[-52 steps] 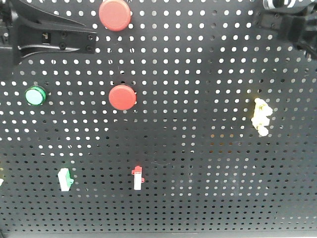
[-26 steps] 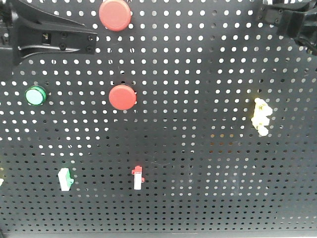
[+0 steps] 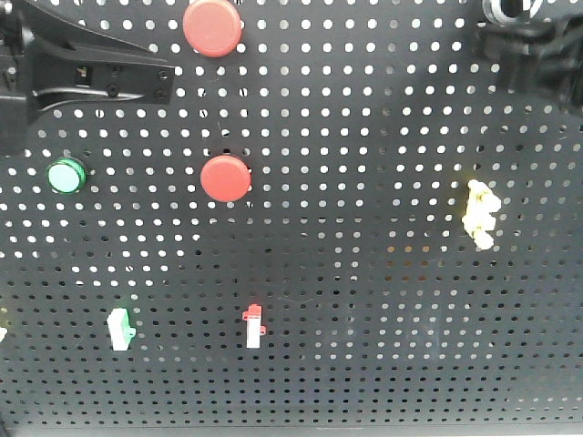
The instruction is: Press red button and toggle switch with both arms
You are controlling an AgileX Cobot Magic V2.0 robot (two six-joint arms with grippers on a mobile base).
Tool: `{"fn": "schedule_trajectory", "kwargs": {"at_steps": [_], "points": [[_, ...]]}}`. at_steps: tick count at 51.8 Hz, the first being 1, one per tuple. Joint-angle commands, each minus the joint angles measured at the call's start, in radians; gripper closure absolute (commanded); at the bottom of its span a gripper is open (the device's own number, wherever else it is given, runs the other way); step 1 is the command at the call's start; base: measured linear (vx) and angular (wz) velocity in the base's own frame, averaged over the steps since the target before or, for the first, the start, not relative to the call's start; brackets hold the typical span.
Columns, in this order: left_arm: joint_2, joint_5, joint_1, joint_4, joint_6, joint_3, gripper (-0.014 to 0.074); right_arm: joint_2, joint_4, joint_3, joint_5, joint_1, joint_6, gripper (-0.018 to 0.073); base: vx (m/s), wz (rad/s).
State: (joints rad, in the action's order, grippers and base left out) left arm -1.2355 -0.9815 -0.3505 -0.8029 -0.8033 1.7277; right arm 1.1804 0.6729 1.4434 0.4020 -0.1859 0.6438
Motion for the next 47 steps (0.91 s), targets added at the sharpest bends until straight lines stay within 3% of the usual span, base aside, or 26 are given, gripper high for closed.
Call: {"fn": "schedule_trajectory", "kwargs": {"at_steps": [1, 15, 23, 27, 36, 41, 47], "points": [[0.017, 0.057, 0.001, -0.047, 0.011, 0.021, 0.0595, -0.017, -0.075, 0.029, -0.121, 0.021, -0.072, 0.0562, 0.00, 0.00], [0.017, 0.050, 0.001, -0.021, 0.013, 0.021, 0.0595, -0.052, -0.123, 0.029, -0.031, 0.021, -0.117, 0.0562, 0.00, 0.00], [0.017, 0.025, 0.001, 0.039, 0.094, 0.021, 0.0595, -0.093, -0.175, 0.029, 0.054, 0.021, -0.149, 0.0562, 0.00, 0.00], [0.017, 0.002, 0.001, 0.118, 0.162, 0.021, 0.0595, -0.117, -0.221, 0.026, 0.096, 0.021, -0.197, 0.0562, 0.00, 0.00], [0.023, -0.057, 0.001, 0.403, 0.368, -0.040, 0.0595, -0.170, -0.420, 0.026, 0.225, 0.021, -0.344, 0.0562, 0.00, 0.00], [0.032, -0.068, 0.001, 0.592, 0.527, -0.149, 0.0595, -0.204, -0.540, 0.026, 0.298, 0.021, -0.434, 0.0562, 0.00, 0.00], [0.053, -0.042, 0.001, 0.743, 0.650, -0.315, 0.0595, -0.254, -0.665, 0.025, 0.375, 0.021, -0.514, 0.0562, 0.00, 0.00]]}}
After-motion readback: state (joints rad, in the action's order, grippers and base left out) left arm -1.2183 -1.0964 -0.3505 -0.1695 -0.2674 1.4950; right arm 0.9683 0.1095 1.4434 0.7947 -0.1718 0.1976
